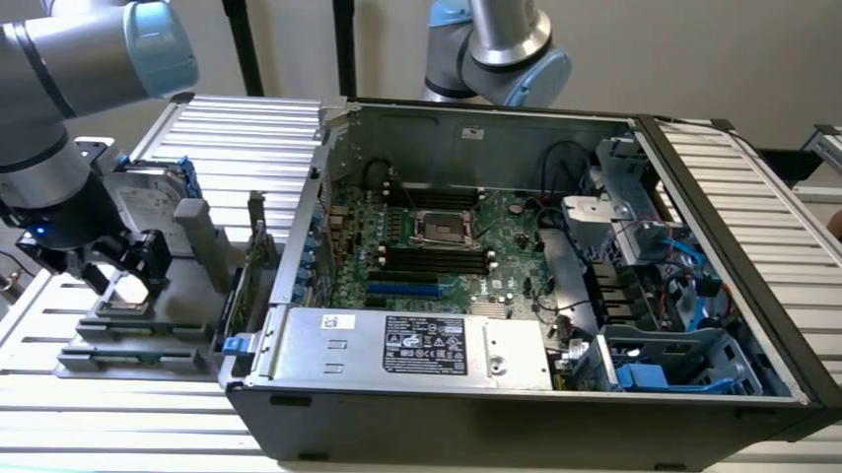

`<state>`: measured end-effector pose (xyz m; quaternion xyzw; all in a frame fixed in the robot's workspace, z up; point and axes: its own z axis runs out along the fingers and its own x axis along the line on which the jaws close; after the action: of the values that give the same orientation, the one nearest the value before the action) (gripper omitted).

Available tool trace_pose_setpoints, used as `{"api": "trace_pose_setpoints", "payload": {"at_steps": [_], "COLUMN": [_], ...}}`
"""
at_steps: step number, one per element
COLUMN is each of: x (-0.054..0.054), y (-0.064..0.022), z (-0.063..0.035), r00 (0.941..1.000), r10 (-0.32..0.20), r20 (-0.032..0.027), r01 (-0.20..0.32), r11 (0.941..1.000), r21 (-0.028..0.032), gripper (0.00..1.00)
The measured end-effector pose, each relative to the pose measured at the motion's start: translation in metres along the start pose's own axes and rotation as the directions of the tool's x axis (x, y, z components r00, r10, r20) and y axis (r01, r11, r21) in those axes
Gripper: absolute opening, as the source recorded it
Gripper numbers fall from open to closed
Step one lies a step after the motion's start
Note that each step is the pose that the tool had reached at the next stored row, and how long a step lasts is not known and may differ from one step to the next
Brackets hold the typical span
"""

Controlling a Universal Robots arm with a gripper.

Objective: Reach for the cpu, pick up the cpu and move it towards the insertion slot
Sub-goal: 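Pick up the cpu and move it towards the insertion slot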

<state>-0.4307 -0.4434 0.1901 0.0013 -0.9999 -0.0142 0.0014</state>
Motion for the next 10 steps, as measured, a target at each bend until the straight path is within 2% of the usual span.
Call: {"api": "trace_pose_setpoints", "payload": {"at_steps": [10], "x": [0.0000], "y": [0.0015], "z": [0.0025], "r00": [1.0000], "r10": [0.001], "r20": [-0.0020], "r01": [-0.001], "r11": [0.9999], "r21": [0.0119], "gripper": [0.71]}}
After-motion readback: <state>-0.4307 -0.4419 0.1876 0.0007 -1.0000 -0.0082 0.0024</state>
